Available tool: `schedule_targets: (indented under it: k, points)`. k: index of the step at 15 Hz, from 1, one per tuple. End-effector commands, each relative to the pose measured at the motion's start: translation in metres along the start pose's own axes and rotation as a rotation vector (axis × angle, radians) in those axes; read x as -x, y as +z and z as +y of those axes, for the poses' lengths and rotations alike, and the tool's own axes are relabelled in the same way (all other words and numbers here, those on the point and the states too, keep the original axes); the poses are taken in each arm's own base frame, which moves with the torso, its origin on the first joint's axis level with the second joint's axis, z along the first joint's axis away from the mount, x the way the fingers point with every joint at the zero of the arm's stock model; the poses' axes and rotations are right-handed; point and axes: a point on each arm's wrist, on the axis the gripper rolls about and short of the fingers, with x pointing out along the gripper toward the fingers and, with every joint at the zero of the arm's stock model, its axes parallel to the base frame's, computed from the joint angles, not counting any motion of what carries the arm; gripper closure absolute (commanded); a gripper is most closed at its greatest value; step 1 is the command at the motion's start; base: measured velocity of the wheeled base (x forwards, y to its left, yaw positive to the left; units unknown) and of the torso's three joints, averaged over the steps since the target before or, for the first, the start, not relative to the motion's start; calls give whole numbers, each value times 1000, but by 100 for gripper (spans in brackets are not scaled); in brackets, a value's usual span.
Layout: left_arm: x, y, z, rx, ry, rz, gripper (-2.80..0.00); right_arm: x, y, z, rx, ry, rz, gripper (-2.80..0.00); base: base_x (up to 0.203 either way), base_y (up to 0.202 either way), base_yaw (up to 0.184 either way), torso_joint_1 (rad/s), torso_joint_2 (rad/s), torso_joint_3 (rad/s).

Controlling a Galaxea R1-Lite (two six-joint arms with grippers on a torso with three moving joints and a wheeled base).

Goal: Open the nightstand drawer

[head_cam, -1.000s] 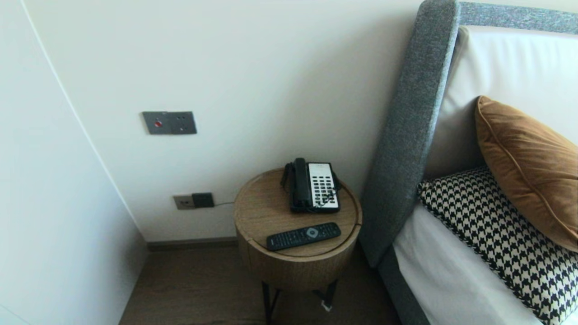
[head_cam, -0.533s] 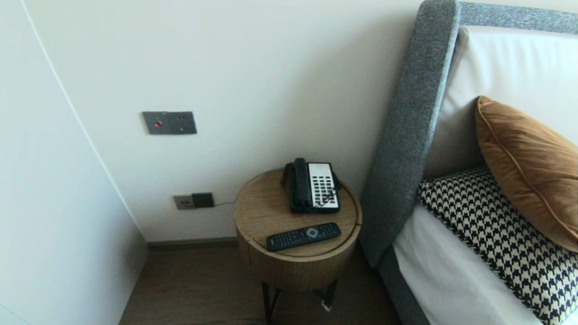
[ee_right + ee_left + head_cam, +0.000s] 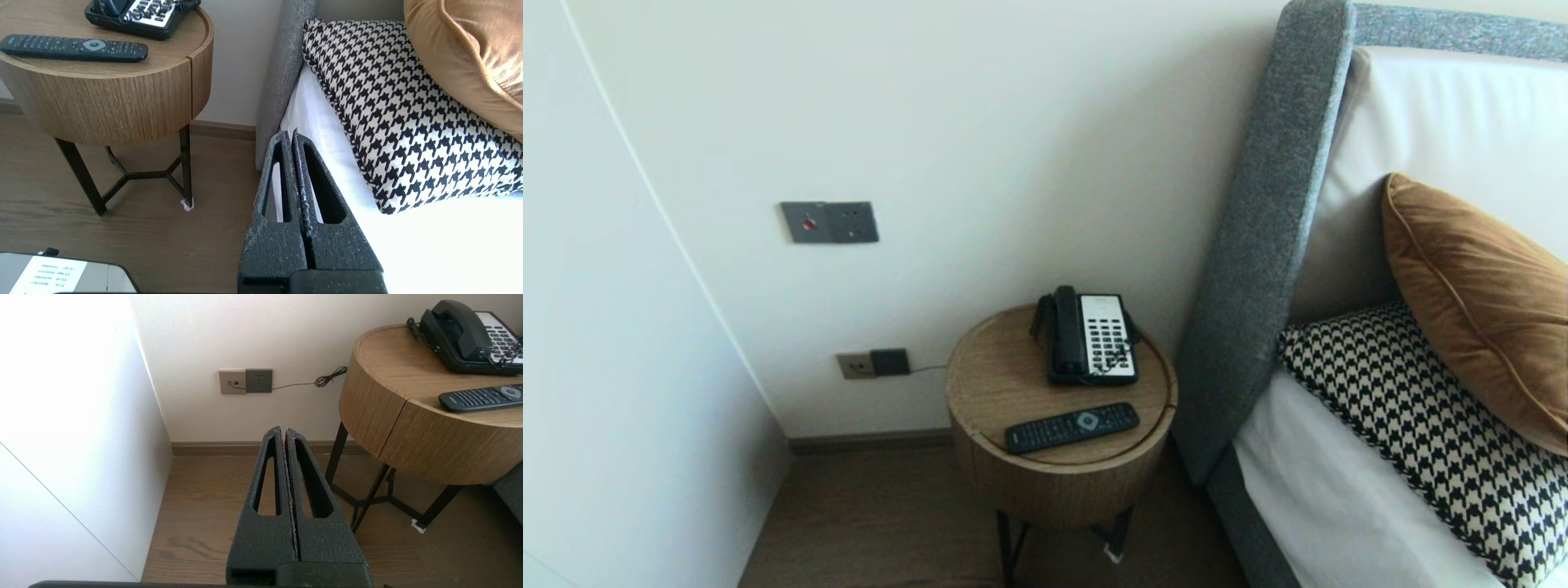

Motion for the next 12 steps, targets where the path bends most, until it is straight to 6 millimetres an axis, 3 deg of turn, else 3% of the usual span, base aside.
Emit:
schedule_targets:
  k: [1,12]
  points:
    - [0,0,0,1,1,0,0,-1,0,0,1,4,13,0,0,0,0,0,0,0]
    - [0,0,0,1,1,-1,0,0,0,0,-18,-2,-8,0,0,0,0,0,0,0]
